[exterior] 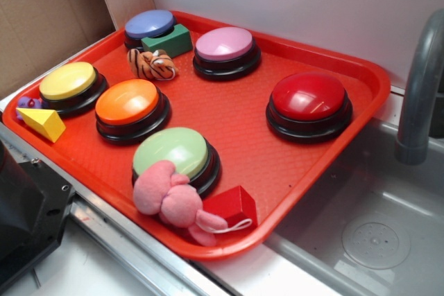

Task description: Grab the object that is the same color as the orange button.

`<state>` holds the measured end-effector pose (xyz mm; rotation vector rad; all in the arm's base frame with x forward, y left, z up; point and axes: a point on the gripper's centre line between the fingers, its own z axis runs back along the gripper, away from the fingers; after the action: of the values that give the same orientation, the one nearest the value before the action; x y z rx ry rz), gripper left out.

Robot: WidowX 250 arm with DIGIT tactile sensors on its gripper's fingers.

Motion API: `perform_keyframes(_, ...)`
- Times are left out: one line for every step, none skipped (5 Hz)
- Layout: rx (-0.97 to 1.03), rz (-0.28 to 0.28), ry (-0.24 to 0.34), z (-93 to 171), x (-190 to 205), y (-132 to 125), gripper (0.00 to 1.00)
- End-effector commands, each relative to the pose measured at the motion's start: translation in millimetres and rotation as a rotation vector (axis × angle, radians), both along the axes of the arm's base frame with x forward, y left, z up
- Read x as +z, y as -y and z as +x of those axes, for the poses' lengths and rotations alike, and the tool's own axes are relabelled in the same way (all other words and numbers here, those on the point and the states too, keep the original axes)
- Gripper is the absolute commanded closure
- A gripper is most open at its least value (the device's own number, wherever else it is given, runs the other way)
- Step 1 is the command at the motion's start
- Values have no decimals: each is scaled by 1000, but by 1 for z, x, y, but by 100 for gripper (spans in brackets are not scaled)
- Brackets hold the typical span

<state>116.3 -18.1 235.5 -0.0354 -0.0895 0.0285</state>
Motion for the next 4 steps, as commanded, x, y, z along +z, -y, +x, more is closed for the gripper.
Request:
perform_keyframes(0, 0, 0, 0, 0, 0, 0)
perform_keyframes(-1, 30, 23, 11, -10, -14, 0)
perform_keyframes(-10, 63, 103, 32, -21, -33, 0)
perform_keyframes(-2, 76, 116, 55, -48, -65, 0)
